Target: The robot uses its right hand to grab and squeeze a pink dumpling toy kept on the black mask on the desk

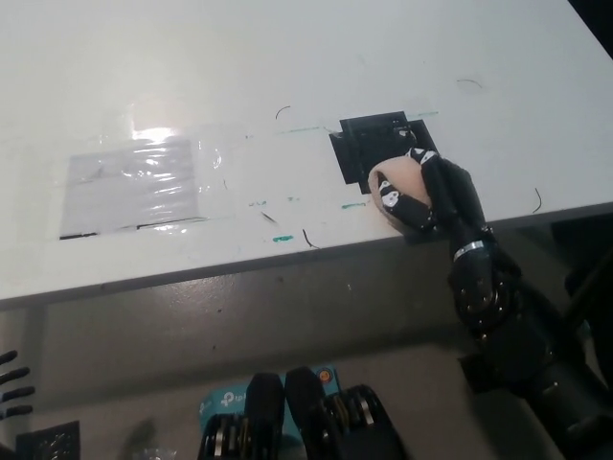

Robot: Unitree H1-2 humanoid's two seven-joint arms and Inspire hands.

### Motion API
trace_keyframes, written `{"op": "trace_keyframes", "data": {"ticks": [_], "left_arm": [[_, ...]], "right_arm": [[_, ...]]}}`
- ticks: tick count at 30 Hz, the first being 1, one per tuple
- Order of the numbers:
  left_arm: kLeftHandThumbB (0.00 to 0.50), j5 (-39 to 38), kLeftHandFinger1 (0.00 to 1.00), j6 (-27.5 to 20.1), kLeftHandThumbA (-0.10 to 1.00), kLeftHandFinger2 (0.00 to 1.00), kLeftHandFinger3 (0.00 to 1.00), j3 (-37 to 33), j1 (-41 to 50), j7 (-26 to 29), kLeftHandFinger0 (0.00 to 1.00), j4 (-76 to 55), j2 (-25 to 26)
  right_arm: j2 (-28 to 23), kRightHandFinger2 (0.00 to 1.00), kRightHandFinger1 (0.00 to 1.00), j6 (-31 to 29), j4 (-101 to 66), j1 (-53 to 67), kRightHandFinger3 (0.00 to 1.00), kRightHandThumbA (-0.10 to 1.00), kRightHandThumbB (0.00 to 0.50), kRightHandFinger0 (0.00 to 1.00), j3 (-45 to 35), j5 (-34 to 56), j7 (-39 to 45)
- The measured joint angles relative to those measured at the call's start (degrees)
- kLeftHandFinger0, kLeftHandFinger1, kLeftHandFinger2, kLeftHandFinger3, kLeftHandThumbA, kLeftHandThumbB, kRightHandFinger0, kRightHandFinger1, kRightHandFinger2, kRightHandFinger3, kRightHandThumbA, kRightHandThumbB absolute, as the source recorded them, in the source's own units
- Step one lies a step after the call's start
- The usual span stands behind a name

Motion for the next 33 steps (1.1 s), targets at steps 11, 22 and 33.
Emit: {"op": "trace_keyframes", "data": {"ticks": [11, 22, 33], "left_arm": [[0.079, 0.00, 0.73, 0.00, 1.00, 0.81, 0.87, 0.02, 0.02, 0.02, 0.73, -0.02, -0.01], [0.086, 0.00, 0.76, 0.00, 1.00, 0.81, 0.89, 0.10, -0.09, 0.00, 0.76, -0.08, 0.08], [0.093, 0.00, 0.76, 0.01, 1.00, 0.83, 0.91, 0.20, -1.16, -0.01, 0.73, -0.23, 0.16]], "right_arm": [[0.25, 0.71, 0.23, -6.88, -3.69, 0.17, 0.27, -0.10, 0.156, 0.00, -0.47, -4.21, -10.46], [-0.76, 0.35, 0.00, -11.59, -6.36, -2.91, 0.13, -0.10, 0.220, 0.00, -0.13, -8.13, -20.96], [-1.01, 0.40, 0.01, -13.42, -5.35, -3.46, 0.11, -0.10, 0.203, 0.00, 1.79, -8.91, -25.19]]}}
